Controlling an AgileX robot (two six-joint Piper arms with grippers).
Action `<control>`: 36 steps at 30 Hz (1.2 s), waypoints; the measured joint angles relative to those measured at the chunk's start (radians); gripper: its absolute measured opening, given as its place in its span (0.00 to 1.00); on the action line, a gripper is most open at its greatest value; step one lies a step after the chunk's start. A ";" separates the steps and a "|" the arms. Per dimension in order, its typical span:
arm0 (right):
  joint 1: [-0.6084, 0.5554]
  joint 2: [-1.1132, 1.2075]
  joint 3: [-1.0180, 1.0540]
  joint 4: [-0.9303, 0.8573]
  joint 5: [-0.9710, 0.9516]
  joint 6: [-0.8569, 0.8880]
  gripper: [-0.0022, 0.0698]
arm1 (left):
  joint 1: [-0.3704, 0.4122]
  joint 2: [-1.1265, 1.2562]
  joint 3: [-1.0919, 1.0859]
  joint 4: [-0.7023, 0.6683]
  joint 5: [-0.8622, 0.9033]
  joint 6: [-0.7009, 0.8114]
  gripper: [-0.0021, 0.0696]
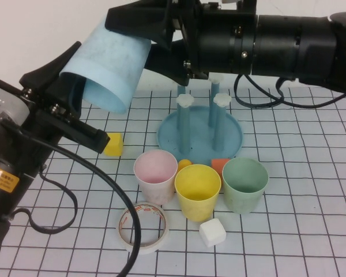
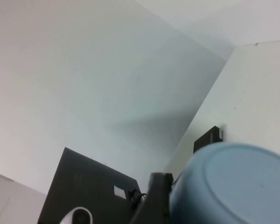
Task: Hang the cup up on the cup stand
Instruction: Adjust the cup with two arms
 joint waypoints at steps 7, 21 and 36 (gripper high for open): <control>0.018 0.011 -0.032 0.000 -0.004 -0.011 0.96 | 0.000 0.000 -0.001 0.016 -0.007 -0.013 0.04; 0.019 0.016 -0.034 0.000 -0.003 -0.012 0.82 | 0.000 0.000 -0.005 0.030 -0.007 -0.027 0.04; 0.019 0.016 -0.034 0.000 0.011 -0.029 0.82 | 0.000 0.000 -0.005 0.052 -0.007 -0.079 0.45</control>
